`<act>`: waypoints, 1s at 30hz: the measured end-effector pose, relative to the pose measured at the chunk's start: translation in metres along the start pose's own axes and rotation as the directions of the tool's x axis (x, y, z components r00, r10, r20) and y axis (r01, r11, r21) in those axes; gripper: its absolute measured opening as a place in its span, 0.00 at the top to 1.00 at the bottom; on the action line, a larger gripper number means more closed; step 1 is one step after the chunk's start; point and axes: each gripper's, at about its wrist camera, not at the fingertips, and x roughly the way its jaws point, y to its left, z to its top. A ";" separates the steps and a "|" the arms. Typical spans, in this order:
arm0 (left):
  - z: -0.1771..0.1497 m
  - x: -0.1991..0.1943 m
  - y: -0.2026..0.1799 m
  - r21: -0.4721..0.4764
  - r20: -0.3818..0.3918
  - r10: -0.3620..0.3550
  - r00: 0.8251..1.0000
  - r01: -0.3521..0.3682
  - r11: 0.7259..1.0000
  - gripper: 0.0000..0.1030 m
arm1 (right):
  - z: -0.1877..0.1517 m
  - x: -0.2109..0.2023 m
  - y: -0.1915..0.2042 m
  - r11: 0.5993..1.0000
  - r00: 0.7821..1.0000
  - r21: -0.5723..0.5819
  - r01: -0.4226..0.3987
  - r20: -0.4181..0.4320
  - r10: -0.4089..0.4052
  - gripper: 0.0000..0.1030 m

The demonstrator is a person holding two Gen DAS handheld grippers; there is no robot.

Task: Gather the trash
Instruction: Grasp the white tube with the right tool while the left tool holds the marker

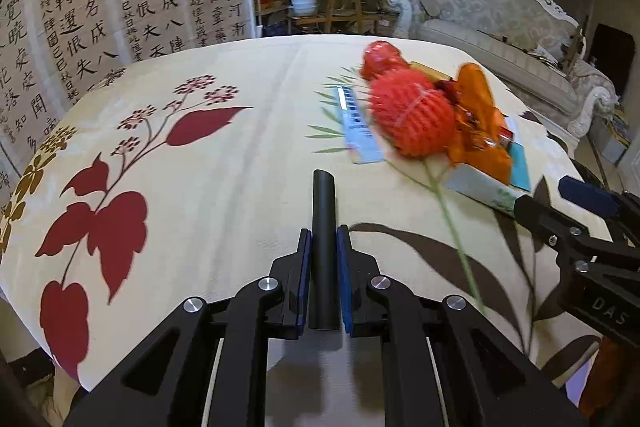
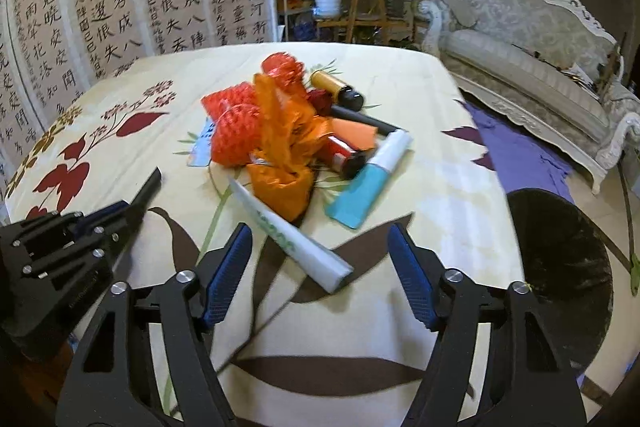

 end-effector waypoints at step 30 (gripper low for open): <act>-0.004 -0.005 0.010 -0.026 0.030 0.000 1.000 0.001 1.000 0.87 | -0.009 -0.009 0.024 0.994 0.998 -0.079 -0.070 -0.016 0.068 0.87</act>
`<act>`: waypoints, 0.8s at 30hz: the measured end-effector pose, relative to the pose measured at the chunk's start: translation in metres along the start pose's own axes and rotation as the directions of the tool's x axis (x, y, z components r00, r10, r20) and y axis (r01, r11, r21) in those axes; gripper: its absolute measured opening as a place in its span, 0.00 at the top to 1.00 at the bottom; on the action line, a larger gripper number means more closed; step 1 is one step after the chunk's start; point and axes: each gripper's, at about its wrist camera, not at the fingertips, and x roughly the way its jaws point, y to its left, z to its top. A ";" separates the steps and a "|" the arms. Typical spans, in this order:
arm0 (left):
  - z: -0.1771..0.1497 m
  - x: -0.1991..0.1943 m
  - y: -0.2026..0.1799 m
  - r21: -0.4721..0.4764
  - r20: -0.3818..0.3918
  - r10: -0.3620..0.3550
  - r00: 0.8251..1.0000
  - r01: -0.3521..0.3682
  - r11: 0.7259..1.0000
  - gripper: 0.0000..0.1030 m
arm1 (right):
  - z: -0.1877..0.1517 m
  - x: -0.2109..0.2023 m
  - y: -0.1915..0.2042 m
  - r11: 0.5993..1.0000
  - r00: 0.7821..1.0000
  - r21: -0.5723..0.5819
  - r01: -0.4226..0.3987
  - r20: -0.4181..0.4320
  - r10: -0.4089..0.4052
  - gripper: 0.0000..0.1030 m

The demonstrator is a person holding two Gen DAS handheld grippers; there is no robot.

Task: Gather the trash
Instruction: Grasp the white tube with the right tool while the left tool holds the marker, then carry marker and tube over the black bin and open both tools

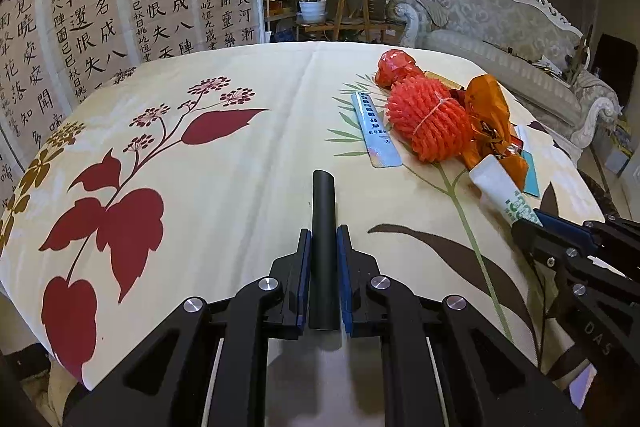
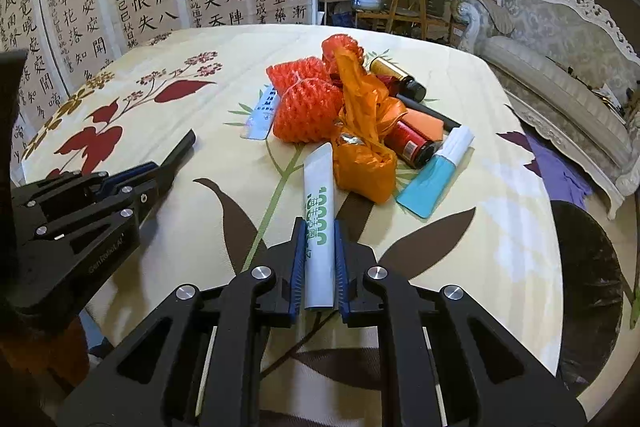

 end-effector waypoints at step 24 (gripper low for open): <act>0.014 -0.033 -0.090 0.137 0.078 -0.205 0.976 0.193 0.972 0.87 | -0.021 -0.070 -0.084 0.955 0.963 0.183 0.231 0.098 -0.252 0.87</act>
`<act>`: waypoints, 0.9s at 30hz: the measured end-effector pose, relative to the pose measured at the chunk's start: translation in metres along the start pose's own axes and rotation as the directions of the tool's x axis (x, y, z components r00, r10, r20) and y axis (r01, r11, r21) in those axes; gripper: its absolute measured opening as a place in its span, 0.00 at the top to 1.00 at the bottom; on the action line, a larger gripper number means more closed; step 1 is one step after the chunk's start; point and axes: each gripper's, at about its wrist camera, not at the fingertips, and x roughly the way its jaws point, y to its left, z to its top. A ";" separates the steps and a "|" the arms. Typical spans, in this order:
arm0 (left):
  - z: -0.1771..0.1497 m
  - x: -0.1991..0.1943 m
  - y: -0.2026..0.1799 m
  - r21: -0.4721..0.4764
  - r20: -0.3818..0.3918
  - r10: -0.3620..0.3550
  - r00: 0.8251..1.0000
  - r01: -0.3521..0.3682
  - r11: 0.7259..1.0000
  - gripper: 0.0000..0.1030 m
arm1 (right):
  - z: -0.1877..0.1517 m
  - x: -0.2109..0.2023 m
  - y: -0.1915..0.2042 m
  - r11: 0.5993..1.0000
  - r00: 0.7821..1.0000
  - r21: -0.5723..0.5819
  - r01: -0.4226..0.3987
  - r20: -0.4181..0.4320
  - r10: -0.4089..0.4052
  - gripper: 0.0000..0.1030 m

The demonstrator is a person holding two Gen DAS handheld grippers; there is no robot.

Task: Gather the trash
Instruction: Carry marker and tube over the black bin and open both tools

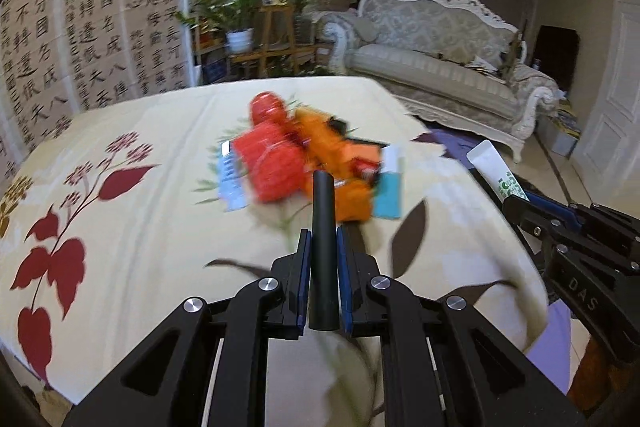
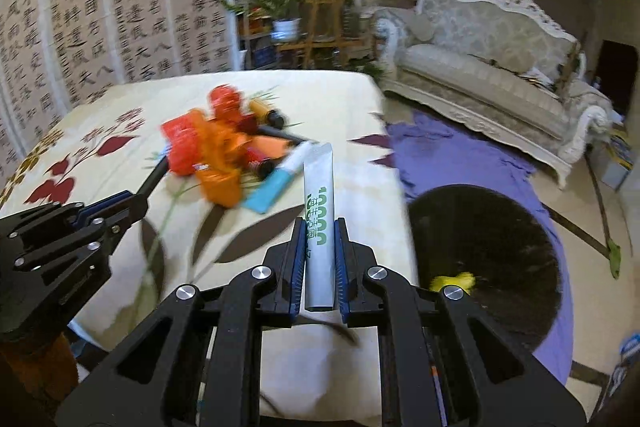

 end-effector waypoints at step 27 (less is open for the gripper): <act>0.050 0.067 -0.151 0.221 0.003 -0.196 0.981 0.191 0.956 0.87 | -0.019 0.026 -0.133 0.944 0.962 0.190 0.270 -0.016 -0.272 0.86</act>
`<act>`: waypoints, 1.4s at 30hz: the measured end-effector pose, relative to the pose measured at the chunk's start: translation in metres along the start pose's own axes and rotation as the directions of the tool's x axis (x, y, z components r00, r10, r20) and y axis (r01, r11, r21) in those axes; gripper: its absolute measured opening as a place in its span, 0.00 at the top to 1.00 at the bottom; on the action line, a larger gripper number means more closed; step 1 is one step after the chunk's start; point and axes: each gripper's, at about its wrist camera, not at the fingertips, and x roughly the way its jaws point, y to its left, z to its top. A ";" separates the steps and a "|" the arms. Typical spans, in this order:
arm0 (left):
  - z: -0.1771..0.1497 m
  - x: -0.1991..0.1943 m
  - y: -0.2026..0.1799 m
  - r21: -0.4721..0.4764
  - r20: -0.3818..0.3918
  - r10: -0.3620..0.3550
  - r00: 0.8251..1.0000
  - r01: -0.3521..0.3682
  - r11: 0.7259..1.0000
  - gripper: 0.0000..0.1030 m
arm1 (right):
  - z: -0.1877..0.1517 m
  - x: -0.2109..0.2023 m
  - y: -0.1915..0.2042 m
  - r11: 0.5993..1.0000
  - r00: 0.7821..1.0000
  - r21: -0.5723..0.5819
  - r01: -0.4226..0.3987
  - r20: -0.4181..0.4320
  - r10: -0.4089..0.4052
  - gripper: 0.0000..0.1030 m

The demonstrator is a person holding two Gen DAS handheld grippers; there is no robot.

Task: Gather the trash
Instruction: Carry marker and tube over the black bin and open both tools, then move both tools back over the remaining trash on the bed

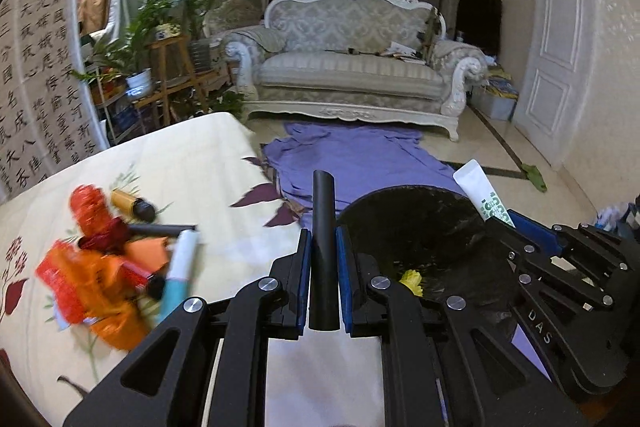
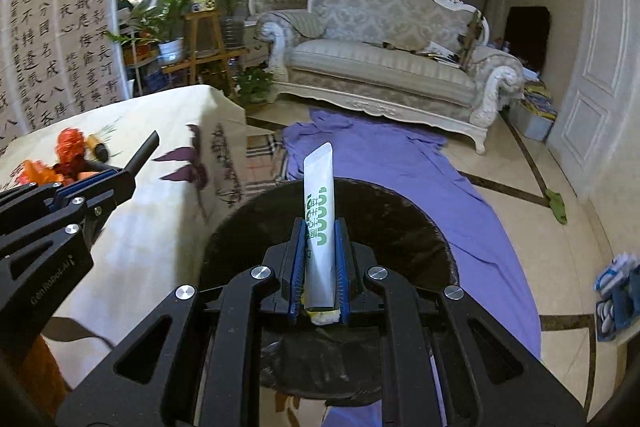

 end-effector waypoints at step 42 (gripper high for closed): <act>0.013 0.017 0.012 -0.044 -0.029 0.078 0.997 -0.079 0.996 0.30 | 0.000 0.031 -0.042 0.981 0.998 0.187 0.055 -0.050 -0.047 0.25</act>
